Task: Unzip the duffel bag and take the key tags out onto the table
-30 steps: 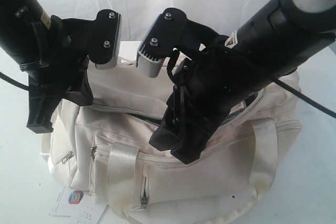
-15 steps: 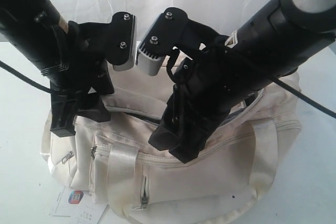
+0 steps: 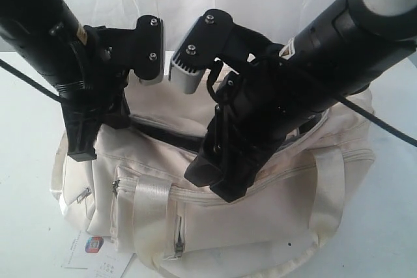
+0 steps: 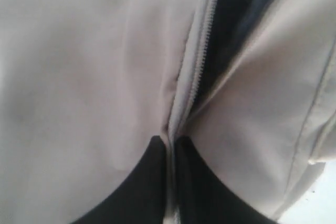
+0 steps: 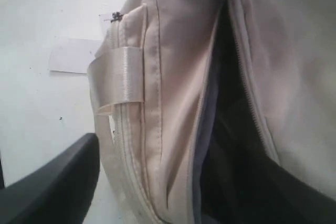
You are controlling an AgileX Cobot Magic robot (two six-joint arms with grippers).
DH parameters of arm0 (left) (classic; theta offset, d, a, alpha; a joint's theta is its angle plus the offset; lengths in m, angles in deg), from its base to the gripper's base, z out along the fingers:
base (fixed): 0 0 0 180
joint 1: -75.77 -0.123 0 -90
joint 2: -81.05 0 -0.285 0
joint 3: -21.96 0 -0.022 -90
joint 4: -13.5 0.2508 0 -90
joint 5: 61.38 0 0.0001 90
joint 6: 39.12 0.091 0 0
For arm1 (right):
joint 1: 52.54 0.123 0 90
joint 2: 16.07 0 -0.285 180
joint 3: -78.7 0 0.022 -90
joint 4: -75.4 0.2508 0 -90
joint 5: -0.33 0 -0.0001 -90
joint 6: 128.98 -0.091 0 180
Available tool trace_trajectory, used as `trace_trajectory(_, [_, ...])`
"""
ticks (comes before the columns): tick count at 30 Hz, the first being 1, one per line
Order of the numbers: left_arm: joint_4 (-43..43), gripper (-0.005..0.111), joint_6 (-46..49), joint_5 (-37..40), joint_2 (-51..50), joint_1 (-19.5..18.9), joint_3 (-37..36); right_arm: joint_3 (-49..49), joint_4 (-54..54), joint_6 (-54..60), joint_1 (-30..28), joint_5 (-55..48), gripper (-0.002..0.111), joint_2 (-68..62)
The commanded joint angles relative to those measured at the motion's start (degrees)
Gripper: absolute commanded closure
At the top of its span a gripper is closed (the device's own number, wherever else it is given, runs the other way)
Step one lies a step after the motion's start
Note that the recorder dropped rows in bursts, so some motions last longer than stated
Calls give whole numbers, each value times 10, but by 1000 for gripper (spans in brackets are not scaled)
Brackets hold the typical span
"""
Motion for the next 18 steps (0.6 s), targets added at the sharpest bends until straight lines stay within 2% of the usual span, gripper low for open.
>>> trace_trajectory(1, [53, 107, -63, -31, 2, 3, 5, -2, -2, -3, 0, 4, 42, 5])
trace_trajectory(4, [105, 107, -112, -70, 2, 3, 13, -2, -2, -3, 0, 5, 42, 5])
trace_trajectory(10, [328, 107, -296, -169, 2, -3, 17, -2, -1, -3, 0, 5, 42, 5])
trace_trajectory(14, [440, 107, -447, -237, -9, -42, 17, -2, -1, -3, 0, 6, 42, 5])
trace_trajectory(18, [450, 107, -520, -260, -35, -92, 17, -2, 1, -3, 0, 6, 42, 5])
